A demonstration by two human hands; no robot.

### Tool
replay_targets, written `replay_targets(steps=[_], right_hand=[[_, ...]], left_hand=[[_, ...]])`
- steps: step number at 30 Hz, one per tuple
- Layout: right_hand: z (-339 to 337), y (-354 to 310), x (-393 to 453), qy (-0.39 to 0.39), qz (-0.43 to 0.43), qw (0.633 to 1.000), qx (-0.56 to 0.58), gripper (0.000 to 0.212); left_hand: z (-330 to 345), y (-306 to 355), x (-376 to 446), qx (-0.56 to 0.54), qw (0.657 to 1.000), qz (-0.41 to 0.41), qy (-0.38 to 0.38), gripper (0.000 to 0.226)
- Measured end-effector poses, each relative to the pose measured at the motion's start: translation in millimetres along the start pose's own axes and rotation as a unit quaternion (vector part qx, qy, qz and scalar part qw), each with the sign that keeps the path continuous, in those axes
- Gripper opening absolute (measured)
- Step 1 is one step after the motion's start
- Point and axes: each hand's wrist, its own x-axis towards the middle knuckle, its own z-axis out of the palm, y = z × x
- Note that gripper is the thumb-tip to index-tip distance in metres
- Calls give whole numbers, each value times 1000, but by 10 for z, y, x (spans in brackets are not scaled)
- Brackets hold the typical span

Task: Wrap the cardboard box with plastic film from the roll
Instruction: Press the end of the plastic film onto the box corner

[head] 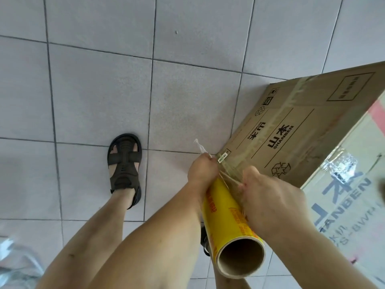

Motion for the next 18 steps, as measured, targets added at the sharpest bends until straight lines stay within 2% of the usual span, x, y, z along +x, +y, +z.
replay_targets(steps=[5, 10, 13, 16, 18], right_hand=[[-132, 110, 124, -6, -35, 990, -135, 13], [-182, 117, 153, -39, -38, 983, -174, 14], [-225, 130, 155, -59, -50, 977, -199, 16], [-233, 167, 172, -79, -76, 971, -211, 16], [-246, 187, 197, -95, -97, 965, -222, 24]], left_hand=[[111, 279, 319, -9, 999, 21, -30, 33], [253, 366, 409, 6, 998, 8, -68, 42], [287, 271, 417, -10, 997, -15, -72, 41], [337, 226, 344, 36, 998, 18, -55, 40], [415, 185, 344, 89, 994, 46, -39, 44]])
